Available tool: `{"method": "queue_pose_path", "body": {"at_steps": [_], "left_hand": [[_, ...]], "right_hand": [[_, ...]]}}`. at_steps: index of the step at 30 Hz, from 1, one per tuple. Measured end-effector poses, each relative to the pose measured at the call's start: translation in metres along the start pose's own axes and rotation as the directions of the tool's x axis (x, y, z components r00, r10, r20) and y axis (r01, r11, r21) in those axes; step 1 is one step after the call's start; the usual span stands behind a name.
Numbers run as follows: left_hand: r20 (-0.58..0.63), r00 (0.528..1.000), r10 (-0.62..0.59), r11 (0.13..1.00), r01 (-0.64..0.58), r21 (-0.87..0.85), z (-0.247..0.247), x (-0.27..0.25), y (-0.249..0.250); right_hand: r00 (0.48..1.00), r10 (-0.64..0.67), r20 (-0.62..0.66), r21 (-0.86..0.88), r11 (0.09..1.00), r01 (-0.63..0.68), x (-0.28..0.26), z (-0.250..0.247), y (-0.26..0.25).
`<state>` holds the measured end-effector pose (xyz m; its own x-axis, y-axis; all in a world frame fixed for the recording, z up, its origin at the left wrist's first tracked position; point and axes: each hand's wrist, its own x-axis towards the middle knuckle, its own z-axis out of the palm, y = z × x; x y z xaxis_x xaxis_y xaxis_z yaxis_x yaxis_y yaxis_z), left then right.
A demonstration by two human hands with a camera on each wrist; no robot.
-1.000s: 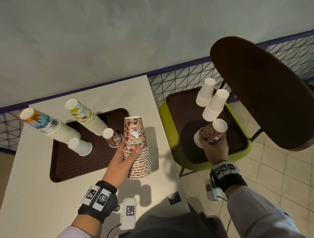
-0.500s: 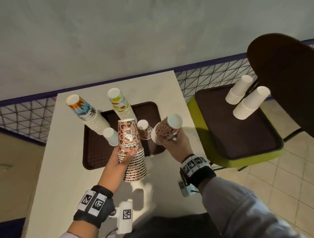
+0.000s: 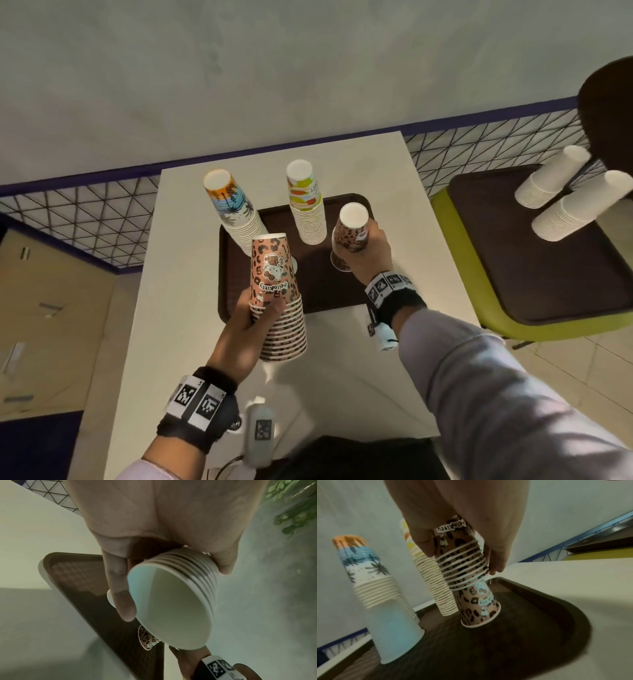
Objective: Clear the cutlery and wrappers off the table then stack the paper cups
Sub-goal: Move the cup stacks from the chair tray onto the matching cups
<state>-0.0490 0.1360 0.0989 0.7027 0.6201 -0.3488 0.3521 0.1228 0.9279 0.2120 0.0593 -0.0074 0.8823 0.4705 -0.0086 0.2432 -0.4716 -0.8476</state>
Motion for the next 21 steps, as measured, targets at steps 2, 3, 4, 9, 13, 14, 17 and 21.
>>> {"method": "queue_pose_path", "body": {"at_steps": [2, 3, 4, 9, 13, 14, 17, 21], "left_hand": [[0.003, 1.0, -0.002, 1.0, 0.002, -0.015, -0.003, 0.001, -0.002], [0.005, 1.0, -0.005, 1.0, 0.005, -0.023, -0.004, 0.001, -0.003], [0.006, 1.0, -0.005, 1.0, 0.005, -0.025, -0.004, 0.002, -0.003], [0.032, 0.999, -0.003, 1.0, 0.003, -0.001, -0.007, 0.004, -0.001], [0.055, 0.998, -0.006, 1.0, 0.007, -0.004, -0.008, 0.009, -0.003], [0.054, 0.999, -0.001, 1.0, 0.001, -0.004, -0.008, 0.01, -0.003], [0.065, 0.998, 0.024, 1.0, -0.024, -0.002, -0.006, 0.012, -0.004], [0.079, 0.995, 0.055, 0.998, -0.058, 0.036, -0.004, 0.011, 0.0]], "right_hand": [[0.999, 0.031, 0.018, -0.013, 0.999, -0.031, 0.001, 0.003, 0.009], [0.998, 0.049, 0.025, -0.021, 0.999, -0.048, 0.001, 0.004, 0.013], [0.998, 0.058, 0.03, -0.025, 0.998, -0.057, 0.001, 0.006, 0.017], [0.993, 0.105, 0.051, -0.039, 0.994, -0.103, 0.0, 0.011, 0.032], [0.986, 0.161, 0.044, -0.047, 0.986, -0.159, -0.003, 0.013, 0.038], [0.986, 0.162, 0.039, -0.047, 0.986, -0.16, -0.004, 0.013, 0.039], [0.986, 0.162, 0.041, -0.048, 0.986, -0.16, -0.005, 0.011, 0.037], [0.983, 0.174, 0.053, -0.009, 0.985, -0.173, -0.011, 0.008, 0.032]]}}
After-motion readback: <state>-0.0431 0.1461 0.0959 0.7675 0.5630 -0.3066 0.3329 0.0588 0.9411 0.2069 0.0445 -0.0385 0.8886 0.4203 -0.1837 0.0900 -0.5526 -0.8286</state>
